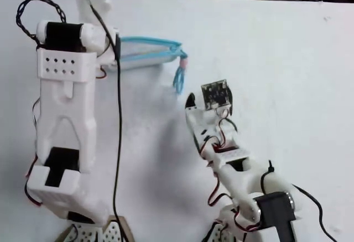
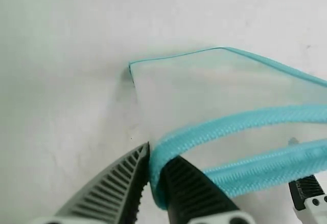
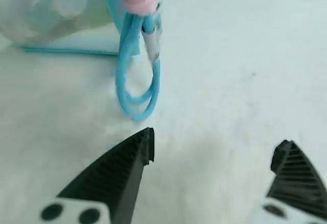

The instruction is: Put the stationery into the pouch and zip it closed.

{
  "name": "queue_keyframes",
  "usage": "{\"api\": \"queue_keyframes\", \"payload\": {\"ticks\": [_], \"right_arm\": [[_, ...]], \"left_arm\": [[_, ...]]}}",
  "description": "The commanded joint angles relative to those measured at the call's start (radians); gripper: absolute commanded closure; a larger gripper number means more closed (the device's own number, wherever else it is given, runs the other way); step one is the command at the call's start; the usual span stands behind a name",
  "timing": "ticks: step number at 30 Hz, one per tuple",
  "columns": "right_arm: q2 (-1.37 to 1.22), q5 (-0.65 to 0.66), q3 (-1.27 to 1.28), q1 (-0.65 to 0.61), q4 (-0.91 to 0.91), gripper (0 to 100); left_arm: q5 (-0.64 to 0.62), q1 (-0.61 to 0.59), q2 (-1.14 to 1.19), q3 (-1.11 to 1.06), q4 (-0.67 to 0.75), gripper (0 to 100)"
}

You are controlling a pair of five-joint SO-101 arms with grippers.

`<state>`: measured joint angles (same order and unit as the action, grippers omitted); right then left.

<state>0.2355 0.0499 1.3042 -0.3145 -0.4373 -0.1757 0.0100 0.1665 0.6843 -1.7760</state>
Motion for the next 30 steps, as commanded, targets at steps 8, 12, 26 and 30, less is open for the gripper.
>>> {"api": "queue_keyframes", "payload": {"ticks": [8, 12, 26, 30], "right_arm": [[0.035, -0.064, -0.040, -0.047, 0.016, 63.5], [0.035, -0.072, -0.038, -0.058, -0.051, 63.5], [0.019, -0.129, -0.086, -0.094, -0.084, 63.5], [-0.054, -0.144, -0.141, -0.091, -0.085, 63.5]], "left_arm": [[0.006, 0.012, -0.008, 0.038, 0.012, 98], [0.006, 0.012, -0.008, 0.038, 0.012, 98], [0.006, 0.012, -0.008, 0.038, 0.012, 98], [0.006, 0.013, -0.008, 0.038, 0.012, 98]]}}
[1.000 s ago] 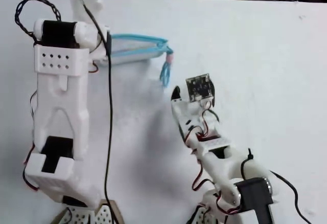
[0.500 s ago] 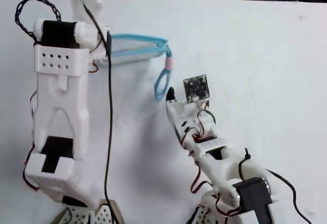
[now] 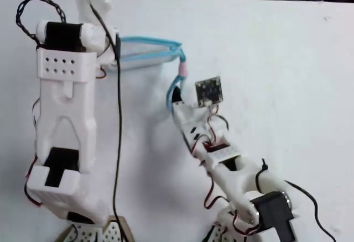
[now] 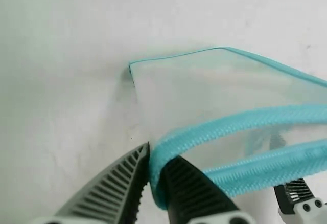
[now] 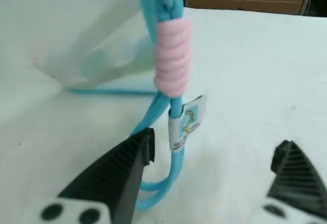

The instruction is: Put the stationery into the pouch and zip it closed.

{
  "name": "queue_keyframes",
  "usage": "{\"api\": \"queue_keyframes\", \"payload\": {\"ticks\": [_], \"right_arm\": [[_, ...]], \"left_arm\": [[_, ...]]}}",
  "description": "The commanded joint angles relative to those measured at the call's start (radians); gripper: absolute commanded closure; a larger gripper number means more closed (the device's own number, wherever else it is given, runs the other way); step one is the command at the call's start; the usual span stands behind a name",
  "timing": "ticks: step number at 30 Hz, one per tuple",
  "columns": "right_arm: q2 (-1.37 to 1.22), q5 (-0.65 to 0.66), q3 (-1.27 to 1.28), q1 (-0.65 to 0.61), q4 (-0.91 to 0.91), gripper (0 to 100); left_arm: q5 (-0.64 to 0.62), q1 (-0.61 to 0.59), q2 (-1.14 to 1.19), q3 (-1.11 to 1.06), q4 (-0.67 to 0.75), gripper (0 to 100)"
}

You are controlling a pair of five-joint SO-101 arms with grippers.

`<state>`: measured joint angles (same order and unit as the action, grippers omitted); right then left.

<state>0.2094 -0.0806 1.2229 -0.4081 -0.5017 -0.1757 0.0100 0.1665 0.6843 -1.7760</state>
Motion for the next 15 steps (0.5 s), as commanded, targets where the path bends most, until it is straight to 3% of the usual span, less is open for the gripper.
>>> {"api": "queue_keyframes", "payload": {"ticks": [1, 15], "right_arm": [[-0.054, -0.014, -0.075, 0.002, -0.022, 63.5], [-0.432, -0.005, -0.279, 0.047, -0.242, 63.5]], "left_arm": [[0.006, 0.013, -0.008, 0.038, 0.012, 98], [0.006, 0.012, -0.008, 0.038, 0.012, 98]]}}
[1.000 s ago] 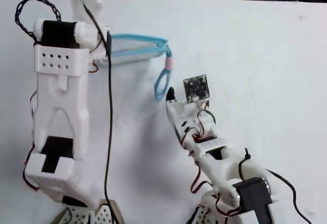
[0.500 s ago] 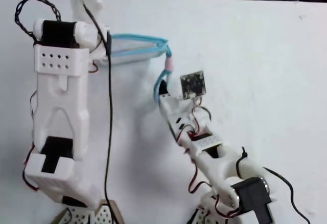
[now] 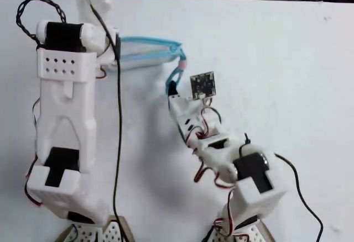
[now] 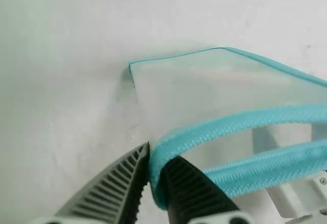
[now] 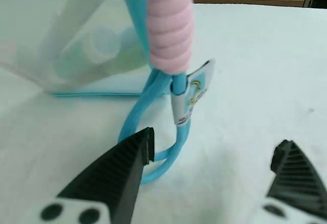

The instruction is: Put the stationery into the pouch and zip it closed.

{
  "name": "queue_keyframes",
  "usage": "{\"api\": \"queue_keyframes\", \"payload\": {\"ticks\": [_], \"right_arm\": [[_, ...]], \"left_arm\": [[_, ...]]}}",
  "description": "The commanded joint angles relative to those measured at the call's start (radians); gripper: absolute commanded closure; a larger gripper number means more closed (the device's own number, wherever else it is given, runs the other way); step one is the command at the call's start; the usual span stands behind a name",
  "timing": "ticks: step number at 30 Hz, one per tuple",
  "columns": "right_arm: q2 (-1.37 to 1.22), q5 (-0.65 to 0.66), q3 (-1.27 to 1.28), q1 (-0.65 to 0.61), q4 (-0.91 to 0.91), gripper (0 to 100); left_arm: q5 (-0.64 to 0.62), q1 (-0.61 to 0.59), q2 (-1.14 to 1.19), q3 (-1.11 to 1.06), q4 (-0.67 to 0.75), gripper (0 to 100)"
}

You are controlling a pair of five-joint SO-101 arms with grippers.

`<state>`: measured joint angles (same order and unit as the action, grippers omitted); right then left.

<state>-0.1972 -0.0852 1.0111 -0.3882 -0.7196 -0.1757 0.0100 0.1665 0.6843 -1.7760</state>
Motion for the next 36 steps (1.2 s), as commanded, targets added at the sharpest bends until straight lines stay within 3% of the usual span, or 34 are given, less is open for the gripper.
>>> {"api": "queue_keyframes", "payload": {"ticks": [1, 11, 22, 32, 36], "right_arm": [[-0.041, 0.000, -0.084, 0.033, -0.024, 63.5], [-0.165, 0.000, -0.232, 0.042, -0.027, 63.5], [-0.421, 0.000, -0.582, 0.082, -0.039, 63.6], [-0.572, 0.041, -0.617, 0.016, -0.524, 63.9], [-0.613, 0.055, -0.618, 0.002, -0.661, 73.7]], "left_arm": [[0.006, 0.012, -0.008, 0.038, 0.012, 98], [0.006, 0.012, -0.008, 0.038, 0.012, 98], [0.006, 0.012, -0.008, 0.038, 0.012, 98], [0.006, 0.012, -0.008, 0.038, 0.012, 98], [0.008, 0.010, -0.008, 0.038, 0.012, 98]]}}
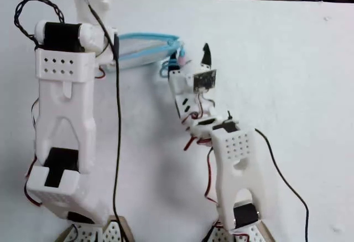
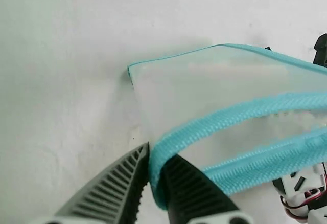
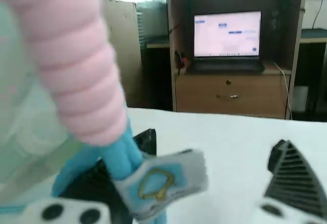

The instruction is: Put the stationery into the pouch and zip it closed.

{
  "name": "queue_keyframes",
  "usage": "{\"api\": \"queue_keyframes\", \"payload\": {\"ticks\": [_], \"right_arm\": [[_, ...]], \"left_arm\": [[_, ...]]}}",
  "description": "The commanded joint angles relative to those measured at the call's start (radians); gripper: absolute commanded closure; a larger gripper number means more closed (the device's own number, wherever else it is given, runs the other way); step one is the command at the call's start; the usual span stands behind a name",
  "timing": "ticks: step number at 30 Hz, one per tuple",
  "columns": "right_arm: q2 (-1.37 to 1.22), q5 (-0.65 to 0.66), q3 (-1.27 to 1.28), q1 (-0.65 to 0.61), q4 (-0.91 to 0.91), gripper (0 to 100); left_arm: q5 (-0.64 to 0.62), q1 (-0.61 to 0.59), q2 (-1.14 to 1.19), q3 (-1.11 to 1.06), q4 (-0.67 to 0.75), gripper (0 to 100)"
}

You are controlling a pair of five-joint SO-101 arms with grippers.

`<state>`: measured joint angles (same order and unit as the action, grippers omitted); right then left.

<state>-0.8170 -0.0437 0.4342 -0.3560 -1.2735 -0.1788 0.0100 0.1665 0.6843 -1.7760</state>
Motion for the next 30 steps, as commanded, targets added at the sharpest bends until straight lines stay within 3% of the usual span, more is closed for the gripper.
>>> {"api": "queue_keyframes", "payload": {"ticks": [1, 5, 13, 21, 25, 30], "right_arm": [[0.002, 0.014, -0.041, -0.024, -0.137, 77.9], [0.004, 0.055, -0.040, 0.036, -0.206, 97.8], [0.113, 0.094, 0.063, 0.173, -0.297, 98.2], [0.723, 0.124, 0.626, 0.117, -0.277, 98.1], [1.145, 0.127, 0.807, 0.058, -0.065, 98.2], [1.639, 0.078, 0.822, -0.001, 0.415, 98.2]], "left_arm": [[0.011, 0.010, -0.008, 0.040, 0.012, 98], [0.011, 0.007, -0.008, 0.041, 0.012, 98], [0.011, 0.005, -0.008, 0.043, 0.021, 98], [0.009, 0.015, -0.013, 0.046, 0.153, 97], [0.003, 0.036, -0.018, 0.055, 0.203, 88], [0.008, 0.077, -0.013, 0.189, 0.192, 83]]}}
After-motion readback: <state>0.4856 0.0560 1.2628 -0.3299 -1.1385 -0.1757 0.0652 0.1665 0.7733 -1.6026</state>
